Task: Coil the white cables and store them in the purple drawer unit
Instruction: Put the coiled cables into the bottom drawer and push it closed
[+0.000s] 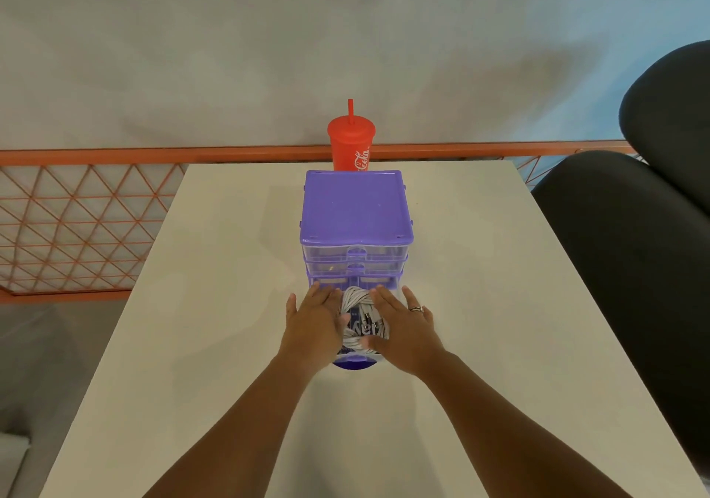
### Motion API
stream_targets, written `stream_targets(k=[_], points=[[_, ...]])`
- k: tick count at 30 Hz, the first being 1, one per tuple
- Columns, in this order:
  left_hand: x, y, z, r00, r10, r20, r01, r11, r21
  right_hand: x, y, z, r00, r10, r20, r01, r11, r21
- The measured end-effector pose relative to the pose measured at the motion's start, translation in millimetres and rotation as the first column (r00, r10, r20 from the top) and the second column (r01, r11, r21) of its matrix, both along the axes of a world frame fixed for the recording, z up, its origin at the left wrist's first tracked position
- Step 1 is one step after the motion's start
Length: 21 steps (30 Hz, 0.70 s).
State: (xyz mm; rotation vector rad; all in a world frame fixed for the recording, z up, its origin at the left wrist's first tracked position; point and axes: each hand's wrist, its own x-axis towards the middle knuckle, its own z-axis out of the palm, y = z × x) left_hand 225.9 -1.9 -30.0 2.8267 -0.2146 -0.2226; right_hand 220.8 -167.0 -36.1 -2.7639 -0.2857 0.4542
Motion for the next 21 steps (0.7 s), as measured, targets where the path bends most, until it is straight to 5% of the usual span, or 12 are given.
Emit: stream_targets(k=[2, 4, 6, 9, 13, 21], points=[[1, 5, 11, 0.979, 0.156, 0.132, -0.120, 0.961, -0.247, -4, -3, 1, 0.997, -0.070, 0.042, 0.063, 0.988, 0.143], [8, 12, 27, 0.909, 0.401, 0.111, -0.309, 0.829, -0.466, -10, -5, 3, 0.983, -0.176, 0.050, 0.152, 0.937, 0.314], [20, 20, 41, 0.837, 0.547, -0.002, -0.441, 0.672, -0.594, -19, -7, 5, 0.961, -0.271, 0.049, 0.221, 0.865, 0.451], [41, 21, 64, 0.818, 0.514, -0.258, -0.530, 0.500, -0.685, -34, -8, 2, 0.957, -0.288, 0.011, 0.250, 0.850, 0.464], [63, 14, 79, 0.885, 0.359, -0.296, -0.462, 0.592, -0.661, -42, -2, -11, 0.963, -0.257, -0.085, 0.270, 0.883, 0.384], [62, 8, 78, 0.928, 0.236, -0.287, -0.372, 0.578, -0.726, -31, 1, -7, 0.959, -0.266, -0.100, 0.284, 0.909, 0.305]])
